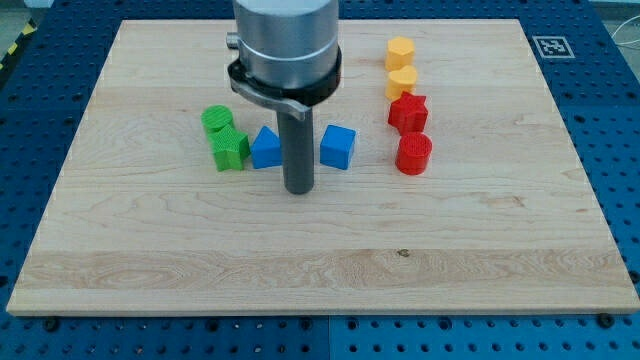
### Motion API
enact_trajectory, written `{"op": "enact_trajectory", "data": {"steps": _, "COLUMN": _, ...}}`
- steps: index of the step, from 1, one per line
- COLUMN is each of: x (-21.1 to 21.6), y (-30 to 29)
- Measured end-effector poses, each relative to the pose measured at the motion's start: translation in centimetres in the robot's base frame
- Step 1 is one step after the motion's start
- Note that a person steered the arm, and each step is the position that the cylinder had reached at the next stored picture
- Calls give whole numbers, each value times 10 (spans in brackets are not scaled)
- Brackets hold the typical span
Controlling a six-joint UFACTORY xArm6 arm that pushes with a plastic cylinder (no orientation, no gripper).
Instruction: Nudge green star along with the green circle up a bit
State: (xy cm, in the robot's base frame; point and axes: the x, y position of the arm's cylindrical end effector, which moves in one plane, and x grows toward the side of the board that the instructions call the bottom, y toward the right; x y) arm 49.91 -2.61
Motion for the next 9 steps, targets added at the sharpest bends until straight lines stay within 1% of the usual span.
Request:
{"op": "enact_trajectory", "data": {"steps": 1, "x": 27, "y": -2}}
{"op": "enact_trajectory", "data": {"steps": 2, "x": 37, "y": -49}}
{"op": "enact_trajectory", "data": {"steps": 3, "x": 34, "y": -113}}
{"op": "enact_trajectory", "data": {"steps": 4, "x": 17, "y": -164}}
{"op": "enact_trajectory", "data": {"steps": 5, "x": -2, "y": -172}}
{"op": "enact_trajectory", "data": {"steps": 6, "x": 1, "y": -137}}
{"op": "enact_trajectory", "data": {"steps": 9, "x": -2, "y": -94}}
